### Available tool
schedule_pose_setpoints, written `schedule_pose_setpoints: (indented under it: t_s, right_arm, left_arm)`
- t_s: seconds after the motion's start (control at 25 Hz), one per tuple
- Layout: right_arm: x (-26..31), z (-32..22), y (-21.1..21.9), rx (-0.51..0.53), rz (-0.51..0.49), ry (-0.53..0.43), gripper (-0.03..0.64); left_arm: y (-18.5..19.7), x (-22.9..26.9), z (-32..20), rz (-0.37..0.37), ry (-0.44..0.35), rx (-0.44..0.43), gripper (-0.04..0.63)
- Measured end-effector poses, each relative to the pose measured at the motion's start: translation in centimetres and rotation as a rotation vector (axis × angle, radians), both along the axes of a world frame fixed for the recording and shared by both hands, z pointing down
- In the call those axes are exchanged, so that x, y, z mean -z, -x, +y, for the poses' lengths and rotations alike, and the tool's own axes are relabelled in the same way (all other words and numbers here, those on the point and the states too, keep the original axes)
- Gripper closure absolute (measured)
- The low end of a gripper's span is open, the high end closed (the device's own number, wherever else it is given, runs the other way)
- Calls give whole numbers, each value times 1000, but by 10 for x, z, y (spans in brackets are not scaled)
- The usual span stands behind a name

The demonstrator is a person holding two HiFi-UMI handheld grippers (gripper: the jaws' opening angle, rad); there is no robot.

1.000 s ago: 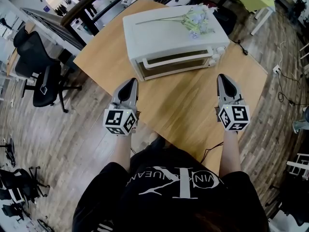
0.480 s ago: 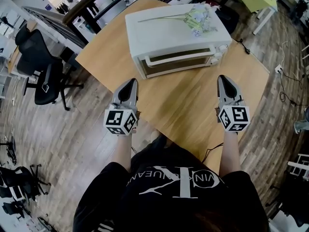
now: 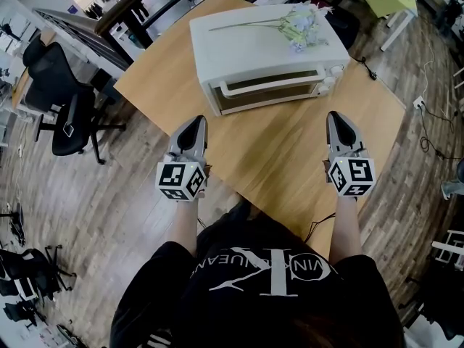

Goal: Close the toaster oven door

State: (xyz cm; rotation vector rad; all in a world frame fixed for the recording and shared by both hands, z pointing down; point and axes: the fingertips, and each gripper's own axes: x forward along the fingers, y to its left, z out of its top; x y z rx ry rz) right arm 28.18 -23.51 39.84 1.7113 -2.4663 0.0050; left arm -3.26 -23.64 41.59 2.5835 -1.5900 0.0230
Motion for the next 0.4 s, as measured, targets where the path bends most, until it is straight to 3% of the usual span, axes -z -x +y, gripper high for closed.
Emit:
schedule_pose_setpoints:
  t_s: [0.4]
  right_arm:
    - [1, 2, 2, -3, -9, 1, 595]
  left_arm:
    - [0, 3, 1, -7, -9, -8, 584]
